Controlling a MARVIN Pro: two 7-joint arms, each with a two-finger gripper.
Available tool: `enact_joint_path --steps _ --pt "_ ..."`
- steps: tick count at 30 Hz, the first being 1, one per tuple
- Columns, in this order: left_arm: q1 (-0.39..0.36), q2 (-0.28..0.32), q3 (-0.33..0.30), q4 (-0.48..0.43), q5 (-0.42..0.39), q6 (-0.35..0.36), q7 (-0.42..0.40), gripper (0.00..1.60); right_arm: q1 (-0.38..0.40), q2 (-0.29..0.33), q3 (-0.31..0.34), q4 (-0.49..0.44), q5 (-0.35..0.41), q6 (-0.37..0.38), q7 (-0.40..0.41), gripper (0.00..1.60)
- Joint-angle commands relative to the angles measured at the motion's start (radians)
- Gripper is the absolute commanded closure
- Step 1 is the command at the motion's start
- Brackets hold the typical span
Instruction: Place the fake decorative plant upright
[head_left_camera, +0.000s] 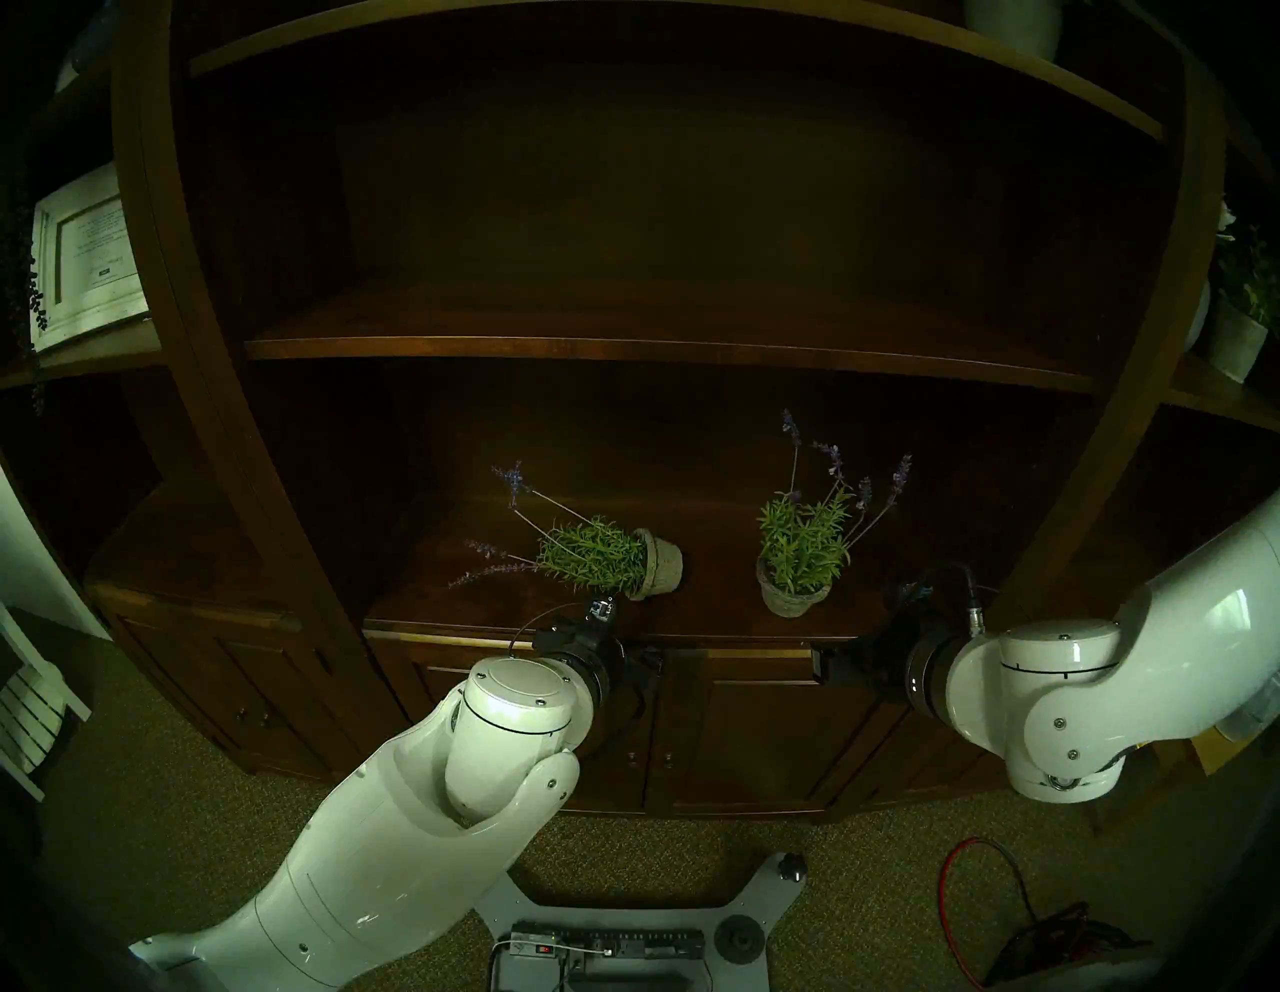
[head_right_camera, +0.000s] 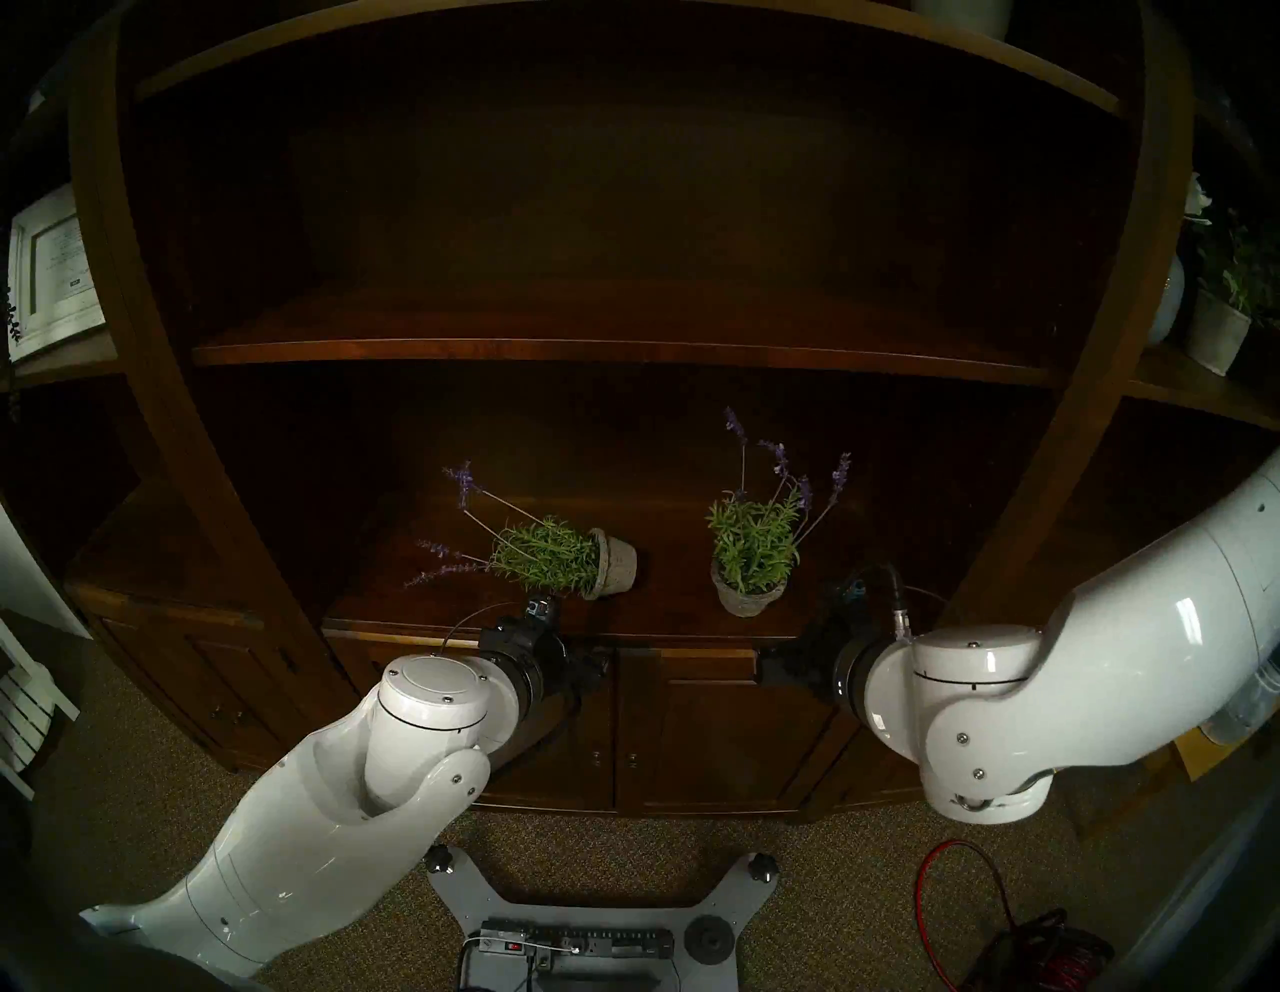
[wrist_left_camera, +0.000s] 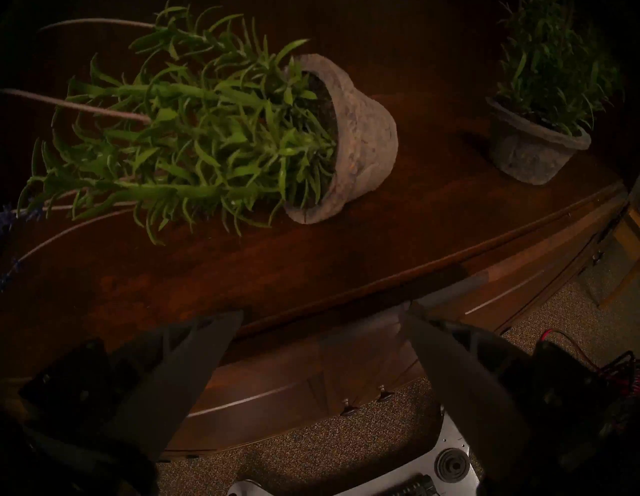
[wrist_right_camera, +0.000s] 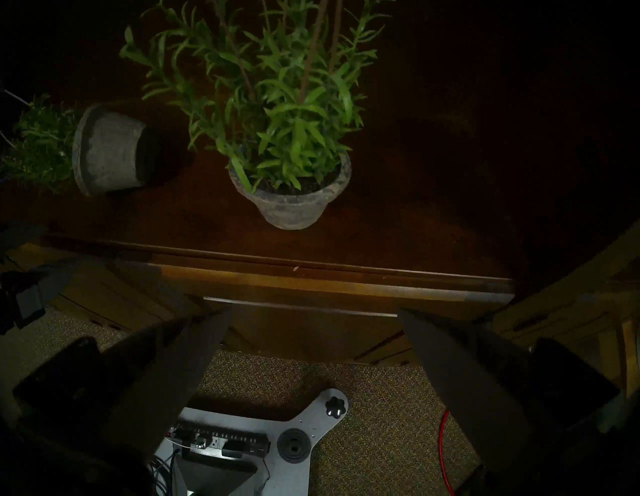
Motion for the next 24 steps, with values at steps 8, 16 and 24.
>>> enact_joint_path --steps 8,16,24 --pt "-0.017 -0.009 -0.005 -0.017 0.002 -0.006 -0.001 0.0 0.067 0.015 -0.118 0.001 -0.072 -0.032 0.071 0.0" --pt "-0.017 -0.011 -0.005 -0.014 0.002 -0.006 -0.001 0.0 0.083 0.016 -0.143 0.001 -0.114 -0.048 0.139 0.0" --pt "-0.017 -0.012 -0.005 -0.01 0.002 -0.006 -0.001 0.0 0.112 0.02 -0.142 0.001 -0.171 -0.074 0.238 0.0"
